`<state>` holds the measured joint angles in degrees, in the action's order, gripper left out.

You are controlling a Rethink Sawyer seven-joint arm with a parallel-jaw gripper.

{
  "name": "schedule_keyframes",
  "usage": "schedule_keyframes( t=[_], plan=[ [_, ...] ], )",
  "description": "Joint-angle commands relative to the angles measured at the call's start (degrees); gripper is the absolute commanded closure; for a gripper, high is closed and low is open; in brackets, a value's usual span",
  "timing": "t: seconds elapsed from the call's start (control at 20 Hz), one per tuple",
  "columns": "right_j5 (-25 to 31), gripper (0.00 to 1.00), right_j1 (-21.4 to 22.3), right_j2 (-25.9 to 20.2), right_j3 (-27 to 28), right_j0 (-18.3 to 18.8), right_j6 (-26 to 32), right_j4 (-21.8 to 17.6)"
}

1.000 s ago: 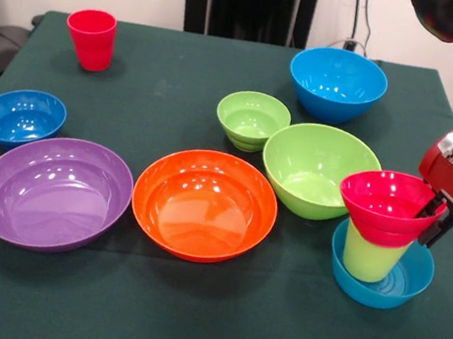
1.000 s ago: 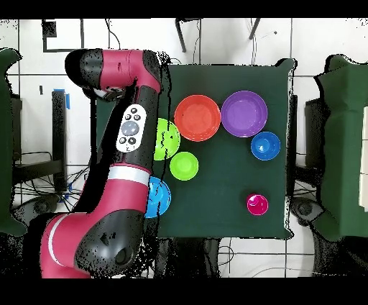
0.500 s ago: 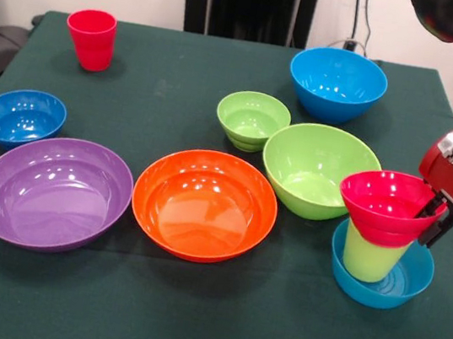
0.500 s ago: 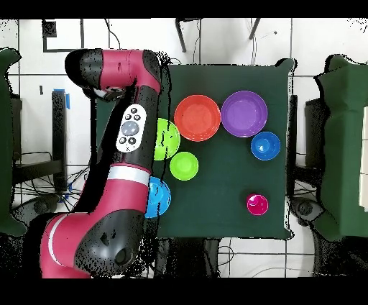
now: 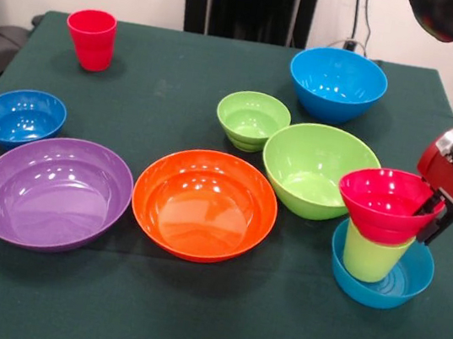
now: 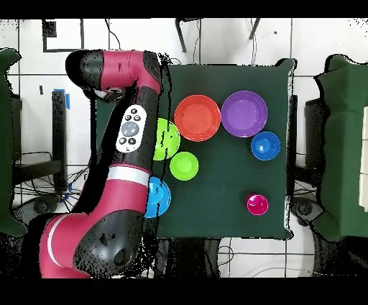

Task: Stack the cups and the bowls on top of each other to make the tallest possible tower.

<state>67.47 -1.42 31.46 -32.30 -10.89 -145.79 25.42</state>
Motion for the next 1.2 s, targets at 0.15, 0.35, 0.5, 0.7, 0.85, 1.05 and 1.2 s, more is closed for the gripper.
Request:
schedule_keyframes(
  t=[0.15,0.35,0.5,0.7,0.85,1.05,1.2],
  plan=[
    [6.4,1.00,2.9,-6.2,-8.1,-0.9,-6.1,0.5],
    [5.4,1.00,3.9,-6.8,-10.1,-1.2,-5.5,0.4],
    [4.6,1.00,4.3,-7.4,-11.0,-1.3,-5.4,0.7],
    [3.6,1.00,4.0,-7.9,-10.9,-1.7,-6.7,1.2],
    [3.1,1.00,3.7,-8.0,-10.4,-1.7,-6.9,1.4],
    [1.4,1.00,3.7,-8.5,-10.7,-1.6,-6.5,1.5],
    [-0.1,1.00,3.1,-8.4,-10.2,-1.7,-6.8,1.4]
  ],
)
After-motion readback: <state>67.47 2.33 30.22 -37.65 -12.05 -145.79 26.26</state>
